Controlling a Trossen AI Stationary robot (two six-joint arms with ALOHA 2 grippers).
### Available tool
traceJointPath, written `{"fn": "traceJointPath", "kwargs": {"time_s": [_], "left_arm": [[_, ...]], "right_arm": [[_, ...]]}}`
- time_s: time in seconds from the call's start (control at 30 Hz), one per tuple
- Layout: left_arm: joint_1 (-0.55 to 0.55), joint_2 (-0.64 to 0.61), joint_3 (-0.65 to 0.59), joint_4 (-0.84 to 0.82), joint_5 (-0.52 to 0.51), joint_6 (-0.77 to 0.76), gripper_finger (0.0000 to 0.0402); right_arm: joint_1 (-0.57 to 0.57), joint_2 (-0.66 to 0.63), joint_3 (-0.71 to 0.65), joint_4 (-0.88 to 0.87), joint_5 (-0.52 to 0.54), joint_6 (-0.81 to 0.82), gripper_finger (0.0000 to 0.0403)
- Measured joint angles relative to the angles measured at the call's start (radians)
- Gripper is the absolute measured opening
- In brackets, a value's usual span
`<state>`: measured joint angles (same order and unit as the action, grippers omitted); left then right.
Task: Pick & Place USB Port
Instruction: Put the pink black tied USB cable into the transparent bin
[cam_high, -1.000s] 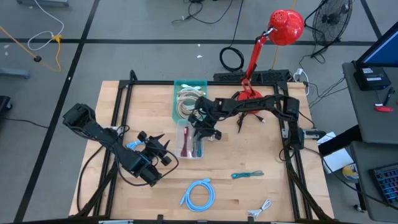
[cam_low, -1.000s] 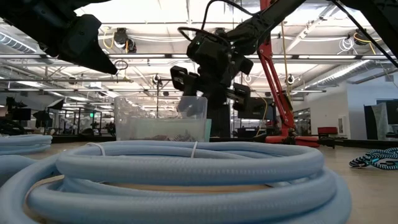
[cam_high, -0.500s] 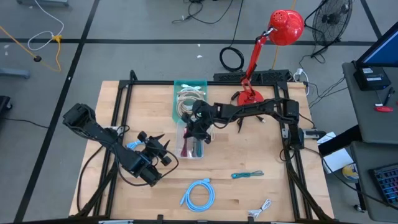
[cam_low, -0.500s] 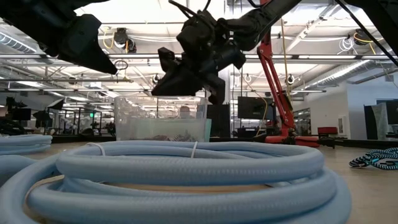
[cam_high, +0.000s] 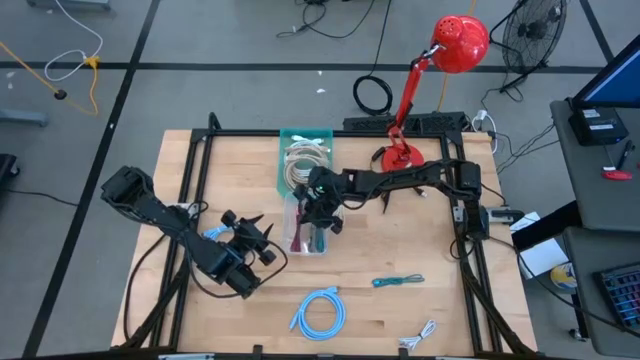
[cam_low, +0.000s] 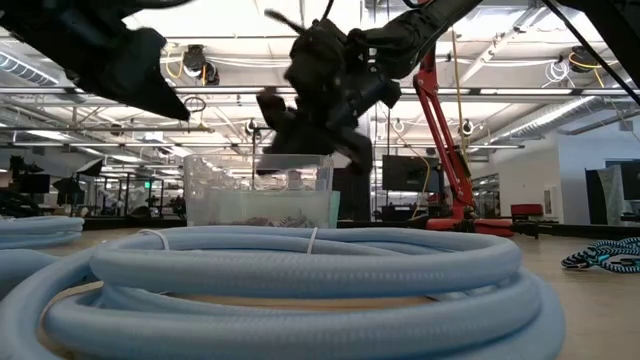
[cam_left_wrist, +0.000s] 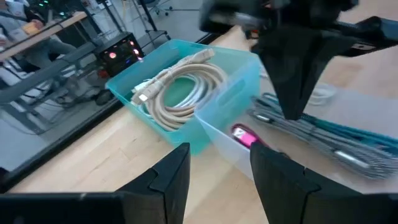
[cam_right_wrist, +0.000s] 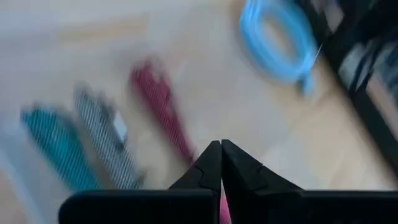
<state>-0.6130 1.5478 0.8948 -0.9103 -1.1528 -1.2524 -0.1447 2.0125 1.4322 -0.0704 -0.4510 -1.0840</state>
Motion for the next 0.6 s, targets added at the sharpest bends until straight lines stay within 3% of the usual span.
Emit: {"fn": "traceJointPath", "kwargs": {"time_s": [0.07, 0.17, 0.33, 0.43, 0.6], "left_arm": [[0.030, -0.001, 0.001, -0.001, 0.011, 0.044, 0.0172], [0.117, -0.032, 0.013, 0.004, 0.111, 0.173, 0.0160], [0.312, -0.128, 0.016, 0.225, 0.341, 0.521, 0.0073], [0.392, -0.171, 0.016, 0.398, 0.515, 0.765, 0.0013], [0.521, -0.195, 0.017, 0.550, 0.914, 1.046, 0.0003]], "right_arm": [[0.008, -0.008, 0.000, -0.095, 0.084, 0.003, 0.0000], [0.040, -0.074, -0.003, -0.239, 0.204, 0.036, 0.0000], [0.143, -0.235, -0.077, -0.324, 0.389, 0.154, 0.0000], [0.219, -0.388, -0.210, -0.303, 0.450, 0.198, 0.0000], [0.366, -0.699, -0.511, -0.156, 0.675, 0.273, 0.0000]]}}
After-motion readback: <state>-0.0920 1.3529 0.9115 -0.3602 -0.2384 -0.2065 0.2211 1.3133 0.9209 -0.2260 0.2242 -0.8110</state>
